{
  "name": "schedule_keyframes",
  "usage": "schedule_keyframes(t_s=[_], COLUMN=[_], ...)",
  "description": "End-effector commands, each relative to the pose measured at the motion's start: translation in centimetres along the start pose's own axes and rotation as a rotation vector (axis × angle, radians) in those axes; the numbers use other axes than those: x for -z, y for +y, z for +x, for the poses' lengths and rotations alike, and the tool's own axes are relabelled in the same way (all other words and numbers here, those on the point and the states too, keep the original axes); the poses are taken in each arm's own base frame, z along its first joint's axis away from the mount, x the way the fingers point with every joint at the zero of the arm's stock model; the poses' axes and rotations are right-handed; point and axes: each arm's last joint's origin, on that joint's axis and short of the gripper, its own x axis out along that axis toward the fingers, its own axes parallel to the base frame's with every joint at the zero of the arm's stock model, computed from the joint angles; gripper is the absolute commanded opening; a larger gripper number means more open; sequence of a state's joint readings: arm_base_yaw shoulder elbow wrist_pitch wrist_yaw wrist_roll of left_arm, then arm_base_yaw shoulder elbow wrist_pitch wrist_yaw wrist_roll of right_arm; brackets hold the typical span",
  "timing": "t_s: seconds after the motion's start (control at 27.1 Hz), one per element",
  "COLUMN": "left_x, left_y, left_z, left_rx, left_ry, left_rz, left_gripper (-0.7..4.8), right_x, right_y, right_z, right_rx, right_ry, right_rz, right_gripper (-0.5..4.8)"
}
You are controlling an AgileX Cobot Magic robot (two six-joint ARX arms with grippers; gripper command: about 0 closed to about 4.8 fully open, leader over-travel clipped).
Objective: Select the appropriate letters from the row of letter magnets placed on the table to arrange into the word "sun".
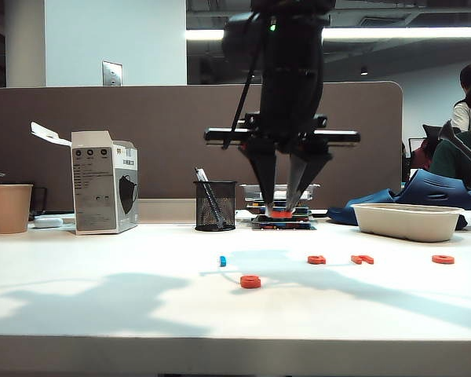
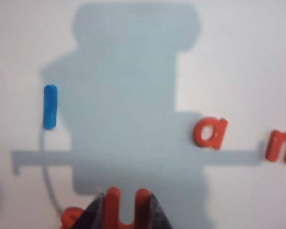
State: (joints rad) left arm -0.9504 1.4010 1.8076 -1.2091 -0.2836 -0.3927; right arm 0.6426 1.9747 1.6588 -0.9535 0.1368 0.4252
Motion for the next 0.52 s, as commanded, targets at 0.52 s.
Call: schedule_keyframes(t_s=[0.52], left_x=[-0.1], left_y=[0.0], left_z=[-0.2], left_rx=[0.004], left_ry=[-0.012], left_rz=[0.001], left_gripper=[-0.05], right_x=[6.6], right_y=[-1.8], right_z=[4.3], right_rx=[0.02], right_ry=[0.068], right_rz=[0.131], right_gripper=[1.07])
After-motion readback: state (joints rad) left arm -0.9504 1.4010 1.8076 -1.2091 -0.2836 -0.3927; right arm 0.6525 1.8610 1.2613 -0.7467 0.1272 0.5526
